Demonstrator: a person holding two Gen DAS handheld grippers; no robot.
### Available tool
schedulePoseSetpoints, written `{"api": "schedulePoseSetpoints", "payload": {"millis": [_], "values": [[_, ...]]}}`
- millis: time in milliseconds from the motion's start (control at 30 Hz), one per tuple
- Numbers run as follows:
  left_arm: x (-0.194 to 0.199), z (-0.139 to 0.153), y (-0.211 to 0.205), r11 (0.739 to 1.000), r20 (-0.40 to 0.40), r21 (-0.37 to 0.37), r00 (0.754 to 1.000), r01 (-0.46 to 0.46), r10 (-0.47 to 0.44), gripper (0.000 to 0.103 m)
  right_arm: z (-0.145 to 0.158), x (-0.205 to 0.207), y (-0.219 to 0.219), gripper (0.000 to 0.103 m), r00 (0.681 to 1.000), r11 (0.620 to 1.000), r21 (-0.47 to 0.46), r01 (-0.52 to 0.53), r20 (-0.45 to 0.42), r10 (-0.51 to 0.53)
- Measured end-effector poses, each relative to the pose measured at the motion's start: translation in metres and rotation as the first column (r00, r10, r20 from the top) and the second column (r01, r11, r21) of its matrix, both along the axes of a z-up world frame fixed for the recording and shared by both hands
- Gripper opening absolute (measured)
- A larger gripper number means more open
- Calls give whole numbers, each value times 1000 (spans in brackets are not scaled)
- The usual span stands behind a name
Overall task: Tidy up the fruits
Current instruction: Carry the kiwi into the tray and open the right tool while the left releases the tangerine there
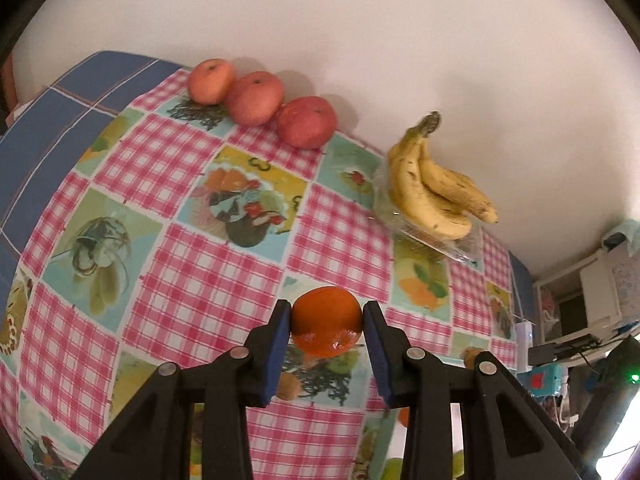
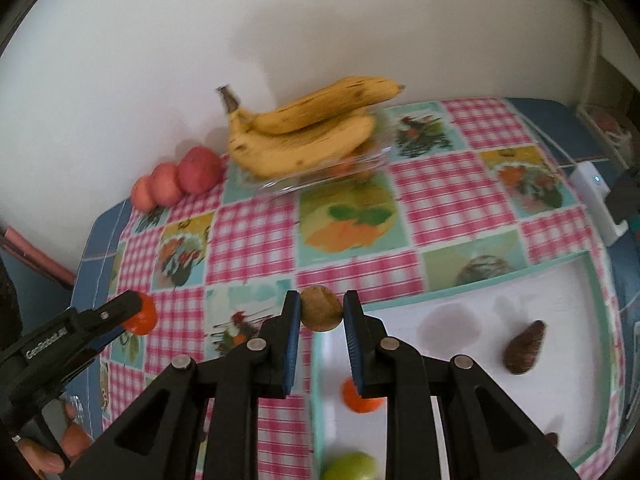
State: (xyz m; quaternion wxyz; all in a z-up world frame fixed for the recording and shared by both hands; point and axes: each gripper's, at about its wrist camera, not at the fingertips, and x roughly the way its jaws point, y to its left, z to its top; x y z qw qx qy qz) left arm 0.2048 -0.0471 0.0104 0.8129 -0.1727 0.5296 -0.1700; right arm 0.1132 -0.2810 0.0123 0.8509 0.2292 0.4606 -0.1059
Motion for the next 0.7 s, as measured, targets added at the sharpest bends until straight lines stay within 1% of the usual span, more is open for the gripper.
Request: {"api": "schedulePoseSetpoints", "payload": {"millis": [167,400,600,700], "values": [[-11,7,-23,999,14,-3,999,50,-50,39,5,-17,-36,23,997,997,-12,74,-5,-74],[-31,13,-71,988,29,12,988,152,-153,39,8,-45,-83,23,984,984,-27,176,-11,-177],[-52,16,-114,968,39,37,967,249,-250,39,10,-70,-119,23,968,968,-34,250,-8,-251],[-62,14,-132,954,41,63,954,294,-297,39,10,-78,-129,23,962,962,-44,271,-11,-272]]}}
